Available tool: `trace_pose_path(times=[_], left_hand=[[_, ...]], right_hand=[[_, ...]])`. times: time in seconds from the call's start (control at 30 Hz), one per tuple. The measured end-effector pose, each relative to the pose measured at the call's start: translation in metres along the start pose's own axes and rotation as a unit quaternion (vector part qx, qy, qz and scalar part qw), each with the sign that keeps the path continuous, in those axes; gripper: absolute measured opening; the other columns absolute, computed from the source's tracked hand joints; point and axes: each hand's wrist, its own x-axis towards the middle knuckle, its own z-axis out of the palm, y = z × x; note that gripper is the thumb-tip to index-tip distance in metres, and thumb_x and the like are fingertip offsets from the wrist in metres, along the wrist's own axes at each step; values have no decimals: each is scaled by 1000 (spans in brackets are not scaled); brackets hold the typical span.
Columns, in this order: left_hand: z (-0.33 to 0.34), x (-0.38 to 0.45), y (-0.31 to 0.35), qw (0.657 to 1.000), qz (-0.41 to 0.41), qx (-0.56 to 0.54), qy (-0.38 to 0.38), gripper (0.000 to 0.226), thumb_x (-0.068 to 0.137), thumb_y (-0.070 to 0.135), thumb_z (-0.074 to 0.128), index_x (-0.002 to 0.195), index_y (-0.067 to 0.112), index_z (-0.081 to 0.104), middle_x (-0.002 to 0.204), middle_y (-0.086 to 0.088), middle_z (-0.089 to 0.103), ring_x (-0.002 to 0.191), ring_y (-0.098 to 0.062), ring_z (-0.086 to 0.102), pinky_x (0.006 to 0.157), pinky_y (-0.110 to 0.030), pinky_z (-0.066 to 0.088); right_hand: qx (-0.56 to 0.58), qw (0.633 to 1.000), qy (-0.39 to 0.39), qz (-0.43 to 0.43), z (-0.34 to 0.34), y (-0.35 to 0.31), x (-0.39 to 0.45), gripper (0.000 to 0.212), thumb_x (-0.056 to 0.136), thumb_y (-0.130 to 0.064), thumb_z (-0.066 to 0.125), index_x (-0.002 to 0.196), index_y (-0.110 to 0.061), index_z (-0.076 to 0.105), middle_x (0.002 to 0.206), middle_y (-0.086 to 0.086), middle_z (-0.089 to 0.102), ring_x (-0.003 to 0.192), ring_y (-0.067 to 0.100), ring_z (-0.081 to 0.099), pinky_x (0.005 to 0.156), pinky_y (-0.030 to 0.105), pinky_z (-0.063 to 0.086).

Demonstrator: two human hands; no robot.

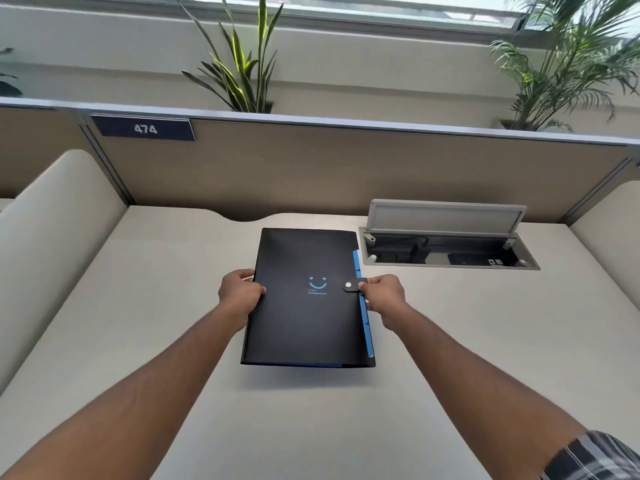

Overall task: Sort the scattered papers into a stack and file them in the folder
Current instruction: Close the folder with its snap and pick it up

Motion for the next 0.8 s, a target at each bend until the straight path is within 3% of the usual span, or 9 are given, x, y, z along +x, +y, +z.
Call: trace_pose_path(times=[0.2,0.33,0.43,0.57,0.7,0.8], left_hand=[[11,52,13,999,12,37,-6,59,82,-11,59,137,10,55,128,-6,64,110,-27,63,96,-39,54],[25,74,12,997,29,66,12,52,83,-8,58,132,11,59,122,-2,66,98,-21,60,85,-29,51],[36,81,8,992,62,107,29,50,81,-9,55,125,13,65,116,1,67,88,-15,57,75,-22,44],[43,85,1,976,127,172,31,56,77,-12,55,128,7,64,117,-7,70,91,-18,61,81,-21,42],[44,87,-5,959,175,221,27,44,77,-8,56,116,6,70,108,-9,70,94,-25,66,80,-25,47],[44,88,-8,948,193,252,17,32,79,-3,60,109,4,69,110,-9,65,98,-28,62,81,-25,45]], right_hand=[[-11,1000,16,6,26,-21,47,16,95,-18,71,84,-7,70,90,11,71,88,27,68,91,53,60],[-21,999,30,12,38,-26,76,12,94,-18,72,91,-7,69,99,11,71,97,31,69,92,48,60],[-45,998,39,6,45,-27,92,18,95,-20,72,89,-3,72,94,12,73,87,28,69,85,44,59],[-107,992,60,-22,51,-23,104,22,95,-25,71,81,-8,71,80,6,71,81,26,68,80,43,58],[-147,985,79,-46,53,-18,106,13,94,-30,71,95,-17,72,97,1,74,92,24,69,84,40,58],[-173,978,91,-66,53,-17,106,24,94,-32,70,113,-18,70,111,0,72,103,24,67,88,36,53]])
